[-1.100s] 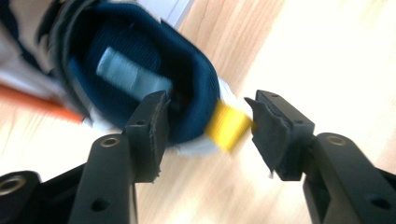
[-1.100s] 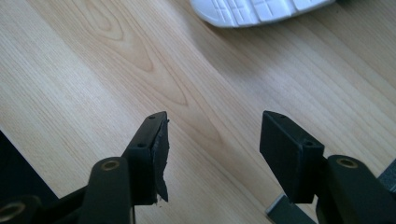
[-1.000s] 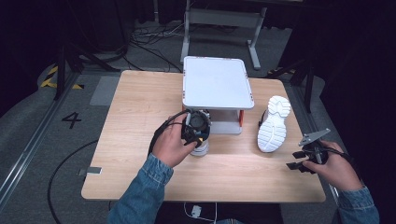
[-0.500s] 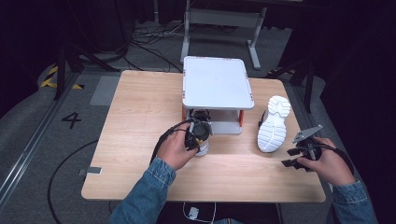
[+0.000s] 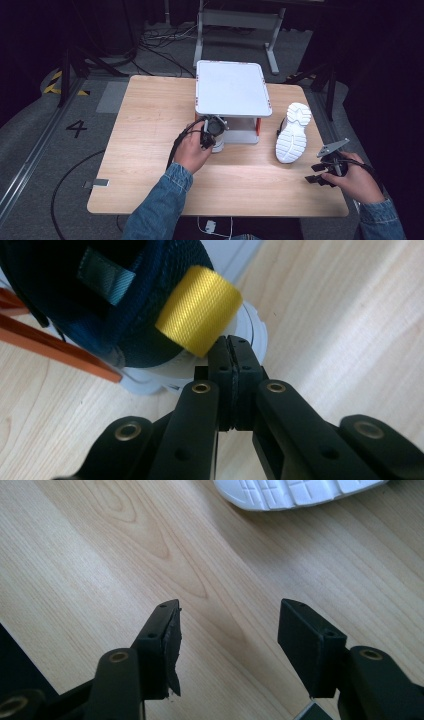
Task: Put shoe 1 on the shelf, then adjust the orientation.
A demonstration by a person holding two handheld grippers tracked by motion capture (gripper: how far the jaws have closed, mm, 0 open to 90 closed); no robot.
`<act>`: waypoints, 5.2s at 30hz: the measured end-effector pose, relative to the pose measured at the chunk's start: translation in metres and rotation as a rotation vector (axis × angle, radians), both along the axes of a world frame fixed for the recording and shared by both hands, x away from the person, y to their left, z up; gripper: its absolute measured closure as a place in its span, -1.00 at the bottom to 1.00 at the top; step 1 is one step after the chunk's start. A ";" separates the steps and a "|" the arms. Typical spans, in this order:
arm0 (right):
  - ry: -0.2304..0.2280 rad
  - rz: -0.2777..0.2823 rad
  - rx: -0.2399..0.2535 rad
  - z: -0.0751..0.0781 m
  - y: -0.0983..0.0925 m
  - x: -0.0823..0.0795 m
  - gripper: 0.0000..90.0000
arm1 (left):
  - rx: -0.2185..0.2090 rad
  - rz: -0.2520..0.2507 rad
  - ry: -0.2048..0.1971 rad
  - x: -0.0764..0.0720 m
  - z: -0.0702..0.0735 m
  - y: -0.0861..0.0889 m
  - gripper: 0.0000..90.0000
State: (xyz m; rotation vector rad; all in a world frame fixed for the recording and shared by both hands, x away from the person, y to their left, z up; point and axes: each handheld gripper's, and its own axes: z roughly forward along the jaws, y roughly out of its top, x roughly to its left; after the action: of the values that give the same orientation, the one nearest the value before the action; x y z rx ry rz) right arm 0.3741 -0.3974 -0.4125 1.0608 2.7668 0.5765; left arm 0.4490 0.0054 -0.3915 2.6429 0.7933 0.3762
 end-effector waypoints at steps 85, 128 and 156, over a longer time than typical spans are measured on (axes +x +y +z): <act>-0.288 -0.076 0.109 0.012 0.022 0.090 -0.23 | -0.069 0.503 0.150 -0.045 -0.004 0.192 -0.49; -0.299 -0.215 0.214 0.030 0.030 0.110 -0.14 | -0.078 0.478 0.126 -0.057 -0.005 0.182 -0.45; -0.008 -0.327 -0.009 0.020 -0.036 0.061 0.00 | -0.073 0.355 0.122 -0.023 -0.001 0.139 -0.45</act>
State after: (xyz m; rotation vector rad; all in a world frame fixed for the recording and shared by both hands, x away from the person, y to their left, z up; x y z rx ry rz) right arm 0.4347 -0.4334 -0.3927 1.4622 2.5062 0.5188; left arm 0.4262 0.1440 -0.3921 2.4731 1.2964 0.2701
